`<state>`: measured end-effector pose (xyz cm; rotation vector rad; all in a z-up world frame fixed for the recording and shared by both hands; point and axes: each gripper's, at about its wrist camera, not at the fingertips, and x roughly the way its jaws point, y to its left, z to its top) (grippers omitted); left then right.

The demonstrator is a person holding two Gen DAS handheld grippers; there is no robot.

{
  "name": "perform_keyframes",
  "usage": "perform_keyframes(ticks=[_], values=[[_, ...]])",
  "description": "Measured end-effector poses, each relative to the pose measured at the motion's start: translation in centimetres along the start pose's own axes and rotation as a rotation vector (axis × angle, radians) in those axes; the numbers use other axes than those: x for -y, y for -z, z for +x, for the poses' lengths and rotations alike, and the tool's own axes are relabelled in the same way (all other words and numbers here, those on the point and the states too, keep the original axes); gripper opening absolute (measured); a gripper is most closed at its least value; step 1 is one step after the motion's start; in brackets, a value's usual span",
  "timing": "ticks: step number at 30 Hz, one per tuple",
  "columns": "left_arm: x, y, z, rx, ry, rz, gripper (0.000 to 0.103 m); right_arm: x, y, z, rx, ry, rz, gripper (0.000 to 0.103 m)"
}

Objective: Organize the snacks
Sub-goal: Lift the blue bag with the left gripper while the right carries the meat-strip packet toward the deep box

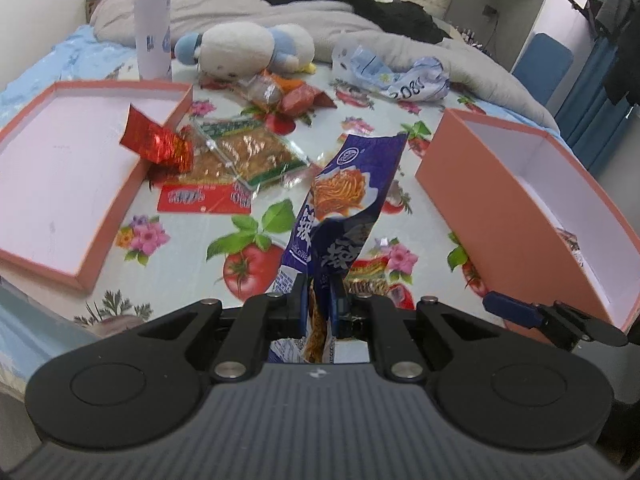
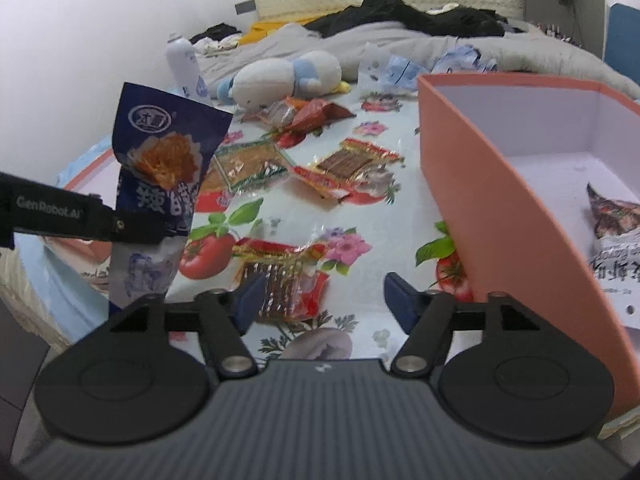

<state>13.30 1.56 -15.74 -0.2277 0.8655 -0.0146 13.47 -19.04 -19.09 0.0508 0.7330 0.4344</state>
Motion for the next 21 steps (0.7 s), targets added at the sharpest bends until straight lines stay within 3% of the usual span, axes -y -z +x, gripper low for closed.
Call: perform_keyframes(ticks=[2, 9, 18, 21], values=[[-0.3, 0.4, 0.4, -0.006, 0.004, -0.004, 0.012, -0.1, 0.1, 0.6, -0.015, -0.001, -0.005, 0.083], [-1.4, 0.6, 1.3, 0.002, 0.0, -0.019, 0.012, -0.9, -0.2, 3.2, -0.032, -0.051, 0.005, 0.083], [-3.0, 1.1, 1.8, -0.008, -0.012, -0.064, 0.012, -3.1, 0.3, 6.7, -0.083, -0.021, -0.128, 0.084], [-3.4, 1.3, 2.3, -0.019, -0.008, -0.085, 0.012, -3.5, 0.3, 6.8, -0.094, -0.022, -0.153, 0.078]])
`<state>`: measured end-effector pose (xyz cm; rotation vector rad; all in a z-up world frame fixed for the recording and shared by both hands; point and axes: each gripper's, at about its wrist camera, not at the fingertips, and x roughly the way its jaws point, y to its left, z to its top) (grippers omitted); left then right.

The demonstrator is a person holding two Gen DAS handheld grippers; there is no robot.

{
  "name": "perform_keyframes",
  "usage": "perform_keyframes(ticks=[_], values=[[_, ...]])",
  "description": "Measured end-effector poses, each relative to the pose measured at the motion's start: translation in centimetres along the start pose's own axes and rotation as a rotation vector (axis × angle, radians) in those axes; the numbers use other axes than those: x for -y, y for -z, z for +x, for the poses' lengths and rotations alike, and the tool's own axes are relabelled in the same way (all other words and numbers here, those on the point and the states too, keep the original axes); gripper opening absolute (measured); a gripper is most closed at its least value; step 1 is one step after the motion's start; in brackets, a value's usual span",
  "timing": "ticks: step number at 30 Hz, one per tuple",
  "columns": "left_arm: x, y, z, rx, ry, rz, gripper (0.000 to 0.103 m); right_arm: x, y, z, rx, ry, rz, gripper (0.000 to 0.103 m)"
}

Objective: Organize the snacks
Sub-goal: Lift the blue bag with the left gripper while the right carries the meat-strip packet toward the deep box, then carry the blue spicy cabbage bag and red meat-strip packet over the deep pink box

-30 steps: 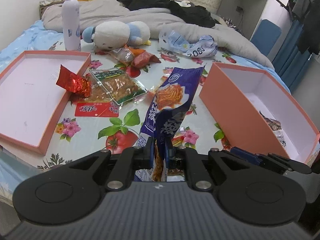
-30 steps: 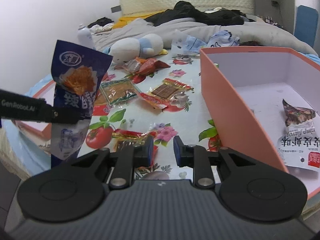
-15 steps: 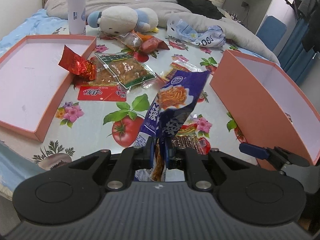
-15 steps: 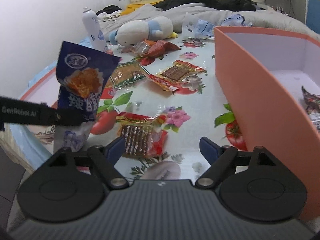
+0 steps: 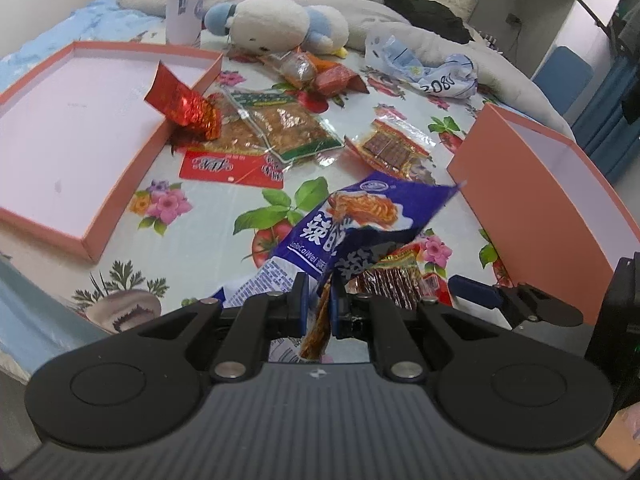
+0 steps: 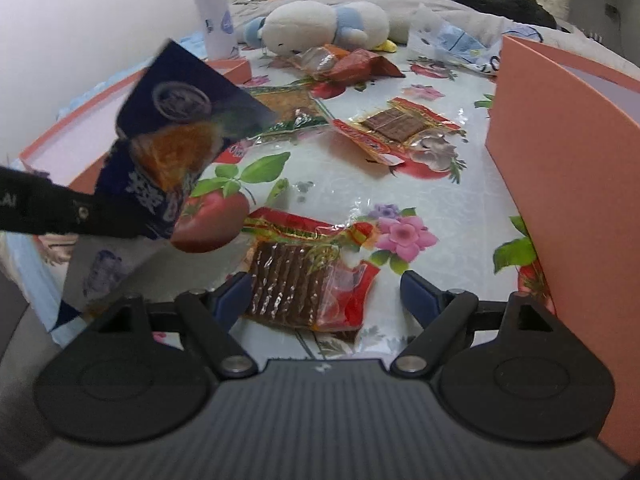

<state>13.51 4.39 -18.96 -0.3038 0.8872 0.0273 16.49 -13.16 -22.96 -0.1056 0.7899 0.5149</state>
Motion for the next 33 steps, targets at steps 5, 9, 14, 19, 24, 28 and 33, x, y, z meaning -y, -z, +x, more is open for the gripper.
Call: perform_keyframes(ticks=[5, 9, 14, 19, 24, 28, 33], values=[[-0.2, 0.0, 0.3, -0.004, 0.001, -0.01, 0.012, -1.0, -0.3, -0.3, -0.015, -0.04, -0.035, 0.051], [-0.3, -0.2, 0.3, -0.002, 0.0, -0.009, 0.012, -0.9, -0.7, -0.4, -0.019, -0.047, -0.022, 0.044], [-0.1, -0.4, -0.1, 0.005, -0.003, 0.001, 0.012, -0.7, -1.2, -1.2, -0.01, -0.028, -0.015, 0.025], [0.0, -0.6, -0.7, 0.015, 0.001, 0.001, 0.012, -0.2, -1.4, -2.1, 0.006, -0.007, 0.003, 0.022], [0.8, -1.1, -2.1, 0.03, 0.0, 0.008, 0.012, 0.1, -1.9, -4.0, 0.043, 0.042, 0.001, 0.021], [1.9, -1.5, -3.3, 0.042, 0.019, 0.017, 0.011, 0.2, -2.4, -6.1, 0.088, 0.082, -0.006, 0.02], [3.4, -2.1, -4.6, 0.06, 0.05, 0.032, 0.009, 0.4, -2.6, -8.6, 0.136, 0.123, -0.015, 0.016]])
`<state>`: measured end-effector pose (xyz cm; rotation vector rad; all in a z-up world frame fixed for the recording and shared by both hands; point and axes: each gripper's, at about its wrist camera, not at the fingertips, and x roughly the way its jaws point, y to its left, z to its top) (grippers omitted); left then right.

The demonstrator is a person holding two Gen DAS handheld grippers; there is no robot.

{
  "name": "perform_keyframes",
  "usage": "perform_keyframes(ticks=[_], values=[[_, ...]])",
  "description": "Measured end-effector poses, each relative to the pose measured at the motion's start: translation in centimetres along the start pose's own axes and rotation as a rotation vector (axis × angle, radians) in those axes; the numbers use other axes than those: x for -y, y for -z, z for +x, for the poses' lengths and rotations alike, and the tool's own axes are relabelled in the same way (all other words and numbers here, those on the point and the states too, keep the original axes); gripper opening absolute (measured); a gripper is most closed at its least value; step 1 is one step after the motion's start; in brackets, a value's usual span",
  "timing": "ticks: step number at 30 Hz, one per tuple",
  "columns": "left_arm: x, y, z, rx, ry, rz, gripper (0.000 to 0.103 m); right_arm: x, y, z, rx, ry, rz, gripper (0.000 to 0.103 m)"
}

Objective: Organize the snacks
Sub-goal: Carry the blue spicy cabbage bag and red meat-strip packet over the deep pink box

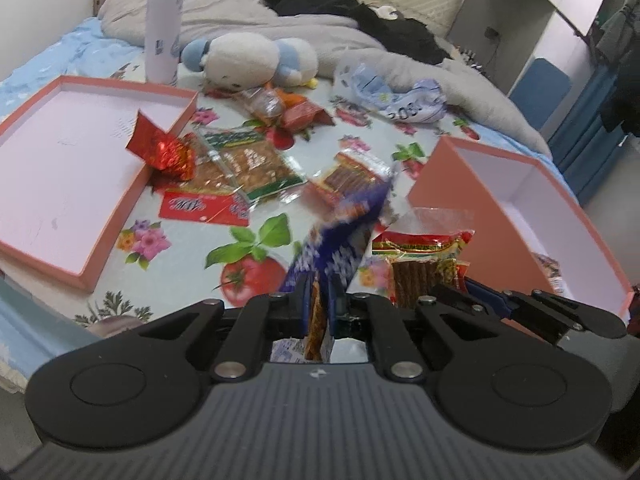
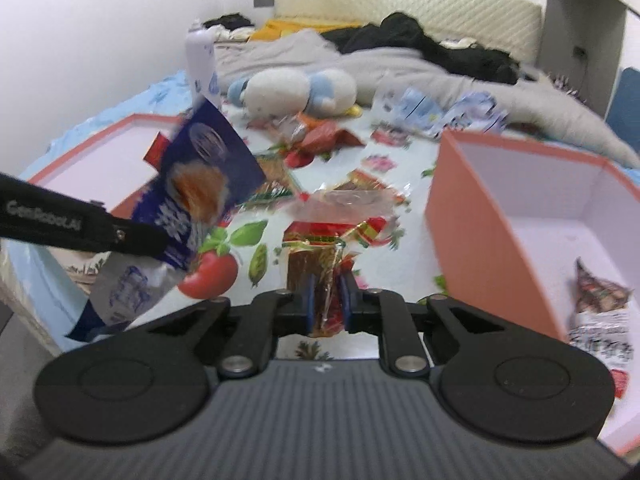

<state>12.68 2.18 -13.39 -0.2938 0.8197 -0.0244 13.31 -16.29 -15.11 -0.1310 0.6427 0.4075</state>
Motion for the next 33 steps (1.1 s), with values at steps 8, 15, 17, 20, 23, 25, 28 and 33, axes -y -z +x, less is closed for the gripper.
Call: perform_keyframes(ticks=[8, 15, 17, 20, 23, 25, 28, 33], values=[[2.2, -0.6, -0.1, 0.017, 0.032, 0.032, 0.007, 1.3, -0.1, -2.1, 0.025, 0.029, 0.02, 0.014], [2.2, -0.5, 3.4, -0.075, 0.048, 0.064, 0.016, 2.5, 1.3, -2.4, 0.008, 0.046, 0.054, 0.014], [1.5, -0.5, 5.0, -0.125, 0.031, 0.067, 0.054, 2.6, 1.9, -2.2, -0.003, 0.05, 0.056, 0.014], [0.7, -0.6, 6.3, -0.119, 0.008, 0.094, 0.084, 2.7, 2.6, -2.0, -0.019, 0.043, 0.073, 0.014], [0.4, -0.6, 8.3, -0.155, -0.004, 0.136, 0.087, 2.7, 2.7, -1.9, -0.018, 0.042, 0.074, 0.014], [0.3, -0.6, 9.5, -0.182, -0.002, 0.149, 0.087, 2.7, 2.8, -1.9, -0.018, 0.043, 0.079, 0.014], [0.9, -0.3, 10.6, -0.174, 0.007, 0.202, 0.087, 3.0, 2.8, -1.8, -0.02, 0.046, 0.089, 0.014], [1.8, 0.7, 13.0, -0.202, -0.066, 0.296, 0.071, 3.2, 2.4, -2.2, -0.005, 0.055, 0.09, 0.014]])
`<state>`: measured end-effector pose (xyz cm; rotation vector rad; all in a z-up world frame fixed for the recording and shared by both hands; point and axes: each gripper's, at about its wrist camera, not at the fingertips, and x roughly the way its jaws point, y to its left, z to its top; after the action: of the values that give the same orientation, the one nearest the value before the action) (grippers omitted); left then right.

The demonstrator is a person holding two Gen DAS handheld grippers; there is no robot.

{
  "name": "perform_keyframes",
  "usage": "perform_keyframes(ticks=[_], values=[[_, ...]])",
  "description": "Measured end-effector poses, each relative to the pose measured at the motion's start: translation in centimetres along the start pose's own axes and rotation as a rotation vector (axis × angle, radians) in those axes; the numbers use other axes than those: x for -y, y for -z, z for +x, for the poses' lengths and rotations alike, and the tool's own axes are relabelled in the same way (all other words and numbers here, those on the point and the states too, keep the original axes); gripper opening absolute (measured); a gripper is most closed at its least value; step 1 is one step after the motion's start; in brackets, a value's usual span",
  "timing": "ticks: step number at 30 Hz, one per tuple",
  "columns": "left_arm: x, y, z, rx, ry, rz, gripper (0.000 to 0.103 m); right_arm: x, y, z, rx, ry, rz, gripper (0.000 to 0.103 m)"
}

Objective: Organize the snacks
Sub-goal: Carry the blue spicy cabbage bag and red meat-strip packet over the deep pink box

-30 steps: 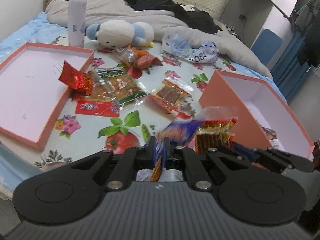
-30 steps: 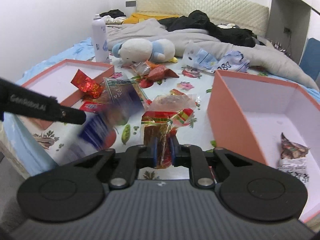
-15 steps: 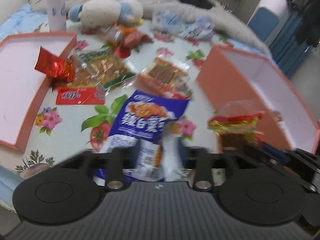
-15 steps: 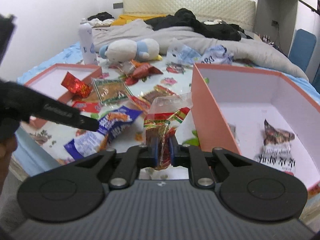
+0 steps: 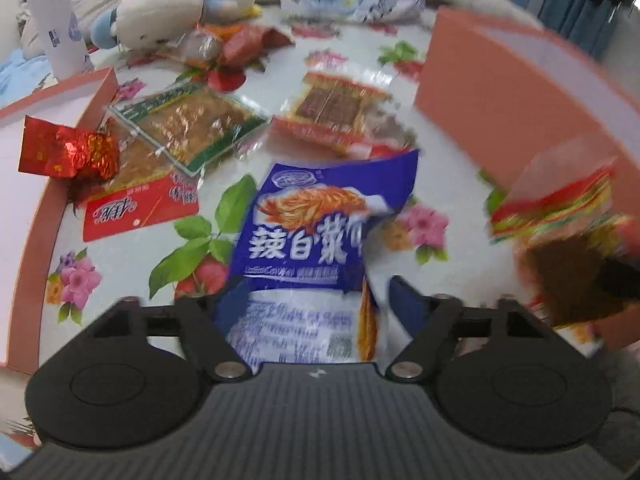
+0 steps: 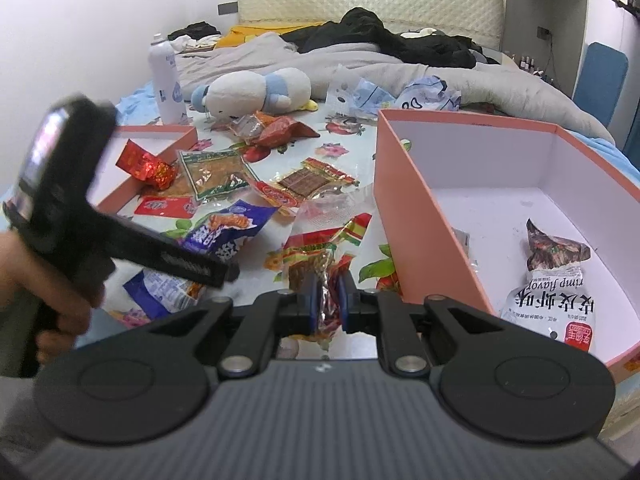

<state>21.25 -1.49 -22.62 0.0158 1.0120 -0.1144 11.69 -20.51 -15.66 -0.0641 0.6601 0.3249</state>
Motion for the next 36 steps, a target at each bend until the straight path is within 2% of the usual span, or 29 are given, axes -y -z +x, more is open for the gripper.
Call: perform_keyframes(ticks=[3, 5, 8, 16, 21, 36], values=[[0.4, 0.1, -0.3, 0.02, -0.028, 0.028, 0.051, 0.3, -0.3, -0.6, 0.015, 0.007, 0.011, 0.014], [0.6, -0.1, -0.8, 0.025, -0.046, 0.029, 0.027, 0.6, -0.6, -1.0, 0.023, 0.009, 0.016, 0.014], [0.7, -0.2, -2.2, 0.049, -0.048, 0.008, 0.015, 0.8, -0.9, -1.7, 0.036, 0.007, 0.013, 0.014], [1.9, -0.4, -8.0, 0.119, 0.045, -0.117, 0.011, 1.7, -2.0, -4.6, 0.089, 0.007, 0.033, 0.014], [3.4, -1.1, -11.5, 0.169, 0.098, -0.149, 0.011, 2.5, -2.8, -6.7, 0.121, 0.014, 0.051, 0.014], [8.4, -4.8, -17.1, 0.263, 0.246, -0.123, 0.011, 7.3, -4.4, -11.1, 0.185, 0.103, 0.126, 0.014]])
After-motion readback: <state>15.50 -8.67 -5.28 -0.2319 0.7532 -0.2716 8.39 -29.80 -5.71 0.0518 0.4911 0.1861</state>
